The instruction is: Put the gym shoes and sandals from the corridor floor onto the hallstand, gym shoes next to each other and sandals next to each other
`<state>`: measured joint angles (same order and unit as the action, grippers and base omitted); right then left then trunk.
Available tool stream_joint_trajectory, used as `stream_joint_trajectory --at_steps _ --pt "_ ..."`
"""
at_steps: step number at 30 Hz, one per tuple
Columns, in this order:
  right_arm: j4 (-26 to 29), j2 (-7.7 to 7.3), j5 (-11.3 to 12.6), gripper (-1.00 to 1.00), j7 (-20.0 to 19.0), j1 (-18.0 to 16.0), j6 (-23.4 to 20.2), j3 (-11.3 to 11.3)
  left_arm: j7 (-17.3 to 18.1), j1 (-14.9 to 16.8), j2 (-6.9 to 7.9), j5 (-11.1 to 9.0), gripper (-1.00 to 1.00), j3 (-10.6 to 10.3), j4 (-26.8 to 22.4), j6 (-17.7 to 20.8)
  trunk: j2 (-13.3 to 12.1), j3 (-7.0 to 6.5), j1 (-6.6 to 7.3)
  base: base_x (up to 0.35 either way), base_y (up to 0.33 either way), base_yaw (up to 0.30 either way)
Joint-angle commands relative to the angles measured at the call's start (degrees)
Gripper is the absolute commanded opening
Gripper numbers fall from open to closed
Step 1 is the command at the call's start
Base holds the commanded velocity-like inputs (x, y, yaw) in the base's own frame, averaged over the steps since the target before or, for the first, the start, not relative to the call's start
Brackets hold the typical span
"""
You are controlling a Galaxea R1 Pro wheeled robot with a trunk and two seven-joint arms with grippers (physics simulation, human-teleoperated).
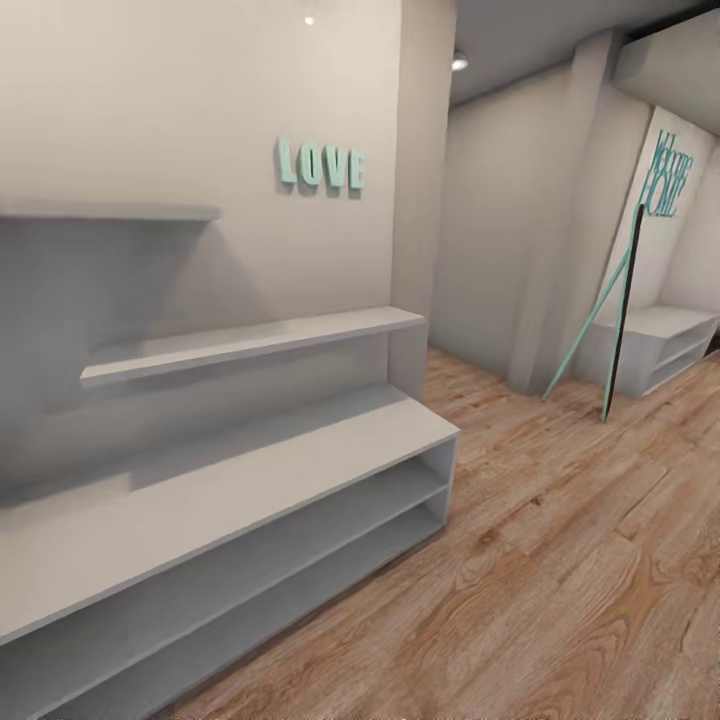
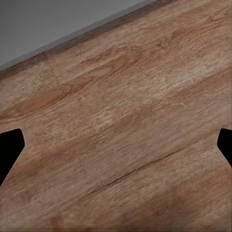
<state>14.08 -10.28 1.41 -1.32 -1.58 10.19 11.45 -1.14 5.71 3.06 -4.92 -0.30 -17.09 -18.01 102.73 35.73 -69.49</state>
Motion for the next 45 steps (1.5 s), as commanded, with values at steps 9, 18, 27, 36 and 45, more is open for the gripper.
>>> stream_joint_trajectory --at_steps 9,18,27,36,45 --pt "0.03 0.03 0.0 1.0 -0.01 0.0 0.2 -0.02 0.0 0.0 0.01 0.0 1.0 0.02 -0.02 0.02 0.0 0.0 0.0 -0.047 0.0 -0.001" --pt "0.0 0.07 0.03 1.0 0.0 0.0 3.17 0.04 0.0 0.0 0.02 -0.03 1.0 0.03 -0.04 0.01 0.0 0.0 0.0 -0.015 0.0 -0.094" --pt "0.16 0.08 0.07 1.0 0.0 -0.38 5.95 0.26 0.0 0.0 -0.04 -0.07 1.0 0.03 -0.04 -0.01 0.0 0.0 0.0 -0.004 0.0 -0.228" --pt "0.48 0.03 0.08 1.0 0.04 -1.19 9.51 0.94 0.0 0.0 -0.12 -0.08 1.0 0.03 -0.09 -0.36 0.0 0.0 0.0 -0.001 0.0 -0.269" --pt "0.58 0.01 0.04 1.0 0.07 -2.38 11.66 2.45 0.0 0.0 -0.11 -0.09 1.0 0.08 -0.15 -2.63 0.0 -0.12 0.0 0.0 0.0 -0.283"
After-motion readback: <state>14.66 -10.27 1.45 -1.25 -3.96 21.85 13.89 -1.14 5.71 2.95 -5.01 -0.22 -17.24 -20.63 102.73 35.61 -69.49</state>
